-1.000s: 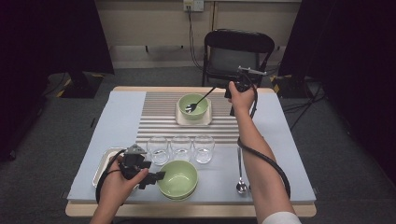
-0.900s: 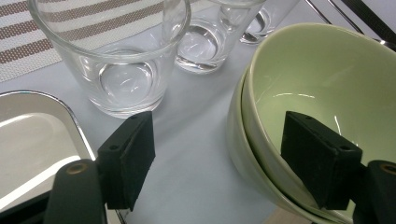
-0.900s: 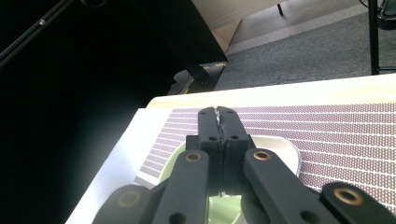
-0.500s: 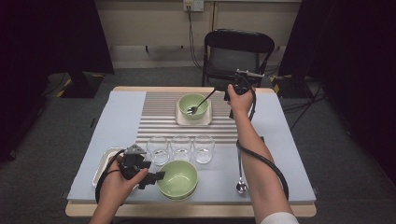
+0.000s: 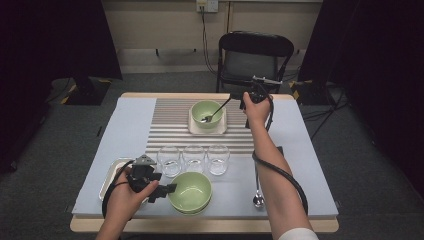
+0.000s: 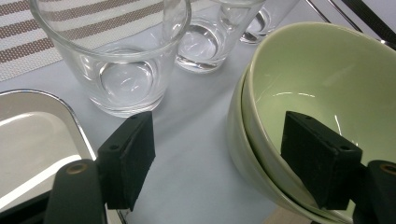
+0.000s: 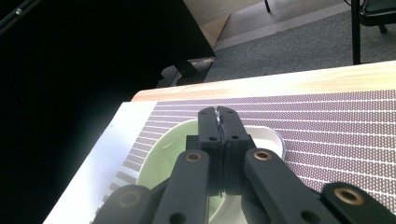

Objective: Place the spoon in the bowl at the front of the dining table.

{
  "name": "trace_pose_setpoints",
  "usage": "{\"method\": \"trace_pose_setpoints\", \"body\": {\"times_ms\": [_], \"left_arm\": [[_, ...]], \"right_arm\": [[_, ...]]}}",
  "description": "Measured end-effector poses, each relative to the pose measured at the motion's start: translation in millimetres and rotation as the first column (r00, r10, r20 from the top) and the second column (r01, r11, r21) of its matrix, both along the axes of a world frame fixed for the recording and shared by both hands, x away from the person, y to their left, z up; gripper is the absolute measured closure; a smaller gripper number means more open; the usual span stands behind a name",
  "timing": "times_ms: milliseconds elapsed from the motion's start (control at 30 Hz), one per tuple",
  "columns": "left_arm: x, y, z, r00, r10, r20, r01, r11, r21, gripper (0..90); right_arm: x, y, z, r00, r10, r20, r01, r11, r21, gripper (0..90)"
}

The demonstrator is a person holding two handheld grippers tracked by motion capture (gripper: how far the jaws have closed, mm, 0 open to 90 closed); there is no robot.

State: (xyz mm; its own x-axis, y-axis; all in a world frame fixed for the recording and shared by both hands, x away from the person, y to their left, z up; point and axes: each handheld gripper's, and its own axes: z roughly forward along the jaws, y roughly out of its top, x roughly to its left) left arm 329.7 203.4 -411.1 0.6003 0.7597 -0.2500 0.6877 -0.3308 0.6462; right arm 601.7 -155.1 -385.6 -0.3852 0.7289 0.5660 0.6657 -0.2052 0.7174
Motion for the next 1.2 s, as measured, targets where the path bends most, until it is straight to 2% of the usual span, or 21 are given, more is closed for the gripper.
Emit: {"method": "trace_pose_setpoints", "body": {"times_ms": [467, 633, 1200], "left_arm": [[-0.6, 0.1, 0.6, 1.0, 0.0, 0.0, 0.0, 1.0, -0.002, 26.0], [-0.5, -0.1, 0.4, 1.0, 0.001, 0.001, -0.001, 1.0, 0.002, 26.0], [-1.2, -1.5, 0.6, 1.0, -0.001, 0.001, 0.001, 1.0, 0.003, 26.0]], "right_arm": [[-2.8, -2.0, -7.4, 1.0, -0.009, -0.003, 0.009, 1.0, -0.003, 90.0], [-4.6, -4.1, -10.9, 0.9998, -0.019, -0.008, 0.019, 1.0, 0.011, 90.0], [-11.4, -10.1, -17.1, 0.9996, -0.027, -0.009, 0.026, 0.999, -0.02, 87.6]]}}
